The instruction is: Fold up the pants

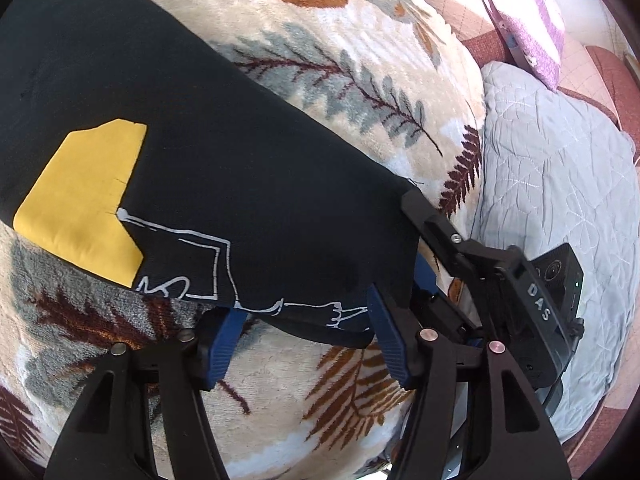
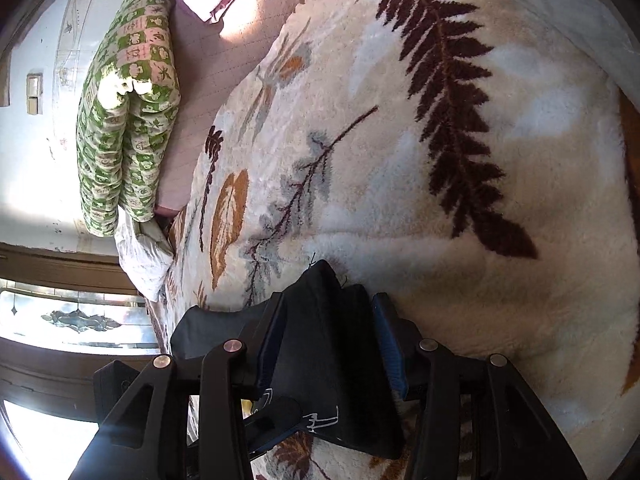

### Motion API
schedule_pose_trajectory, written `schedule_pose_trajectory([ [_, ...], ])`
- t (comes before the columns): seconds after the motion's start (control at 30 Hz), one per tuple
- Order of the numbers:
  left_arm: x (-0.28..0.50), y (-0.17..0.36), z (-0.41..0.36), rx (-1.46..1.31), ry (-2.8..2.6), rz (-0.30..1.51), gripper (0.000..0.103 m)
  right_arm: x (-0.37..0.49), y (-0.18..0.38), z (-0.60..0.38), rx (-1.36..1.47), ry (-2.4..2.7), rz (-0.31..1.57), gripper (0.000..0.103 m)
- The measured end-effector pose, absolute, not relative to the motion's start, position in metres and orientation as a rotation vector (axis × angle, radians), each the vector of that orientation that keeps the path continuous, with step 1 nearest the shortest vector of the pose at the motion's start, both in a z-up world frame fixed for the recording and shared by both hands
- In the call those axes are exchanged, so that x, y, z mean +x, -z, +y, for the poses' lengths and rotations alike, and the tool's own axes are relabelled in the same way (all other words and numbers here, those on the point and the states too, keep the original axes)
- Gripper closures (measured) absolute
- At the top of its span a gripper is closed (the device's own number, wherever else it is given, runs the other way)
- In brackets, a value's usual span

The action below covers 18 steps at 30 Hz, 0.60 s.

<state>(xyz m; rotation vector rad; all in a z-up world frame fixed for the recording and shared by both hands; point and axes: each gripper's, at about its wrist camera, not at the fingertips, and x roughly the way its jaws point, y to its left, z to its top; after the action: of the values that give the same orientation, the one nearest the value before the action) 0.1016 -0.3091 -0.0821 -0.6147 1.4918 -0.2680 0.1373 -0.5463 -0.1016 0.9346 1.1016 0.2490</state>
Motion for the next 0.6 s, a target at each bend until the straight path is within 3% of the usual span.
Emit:
schedule_pose_trajectory([
  [0.03, 0.102, 0.083, -0.308, -0.612, 0.271, 1.497, 0.056, 0.138, 0.102, -0.547, 0.934, -0.251, 1.109, 0.061],
  [0.07, 0.104, 0.085, -0.305, -0.615, 0.277, 1.507, 0.069, 0.139, 0.102, -0.546, 0.917, -0.250, 1.118, 0.063],
  [0.1, 0.105, 0.088, -0.303, -0.622, 0.278, 1.517, 0.081, 0.139, 0.102, -0.545, 0.898, -0.241, 1.125, 0.073],
  [0.13, 0.107, 0.091, -0.298, -0.644, 0.282, 1.532, 0.086, 0.138, 0.102, -0.546, 0.893, -0.235, 1.127, 0.080],
  [0.2, 0.110, 0.097, -0.290, -0.700, 0.306, 1.562, 0.092, 0.135, 0.100, -0.547, 0.881, -0.227, 1.115, 0.085],
  [0.6, 0.108, 0.071, -0.261, -0.801, 0.429, 1.517, 0.094, 0.119, 0.056, -0.526, 0.809, -0.200, 1.048, 0.093],
])
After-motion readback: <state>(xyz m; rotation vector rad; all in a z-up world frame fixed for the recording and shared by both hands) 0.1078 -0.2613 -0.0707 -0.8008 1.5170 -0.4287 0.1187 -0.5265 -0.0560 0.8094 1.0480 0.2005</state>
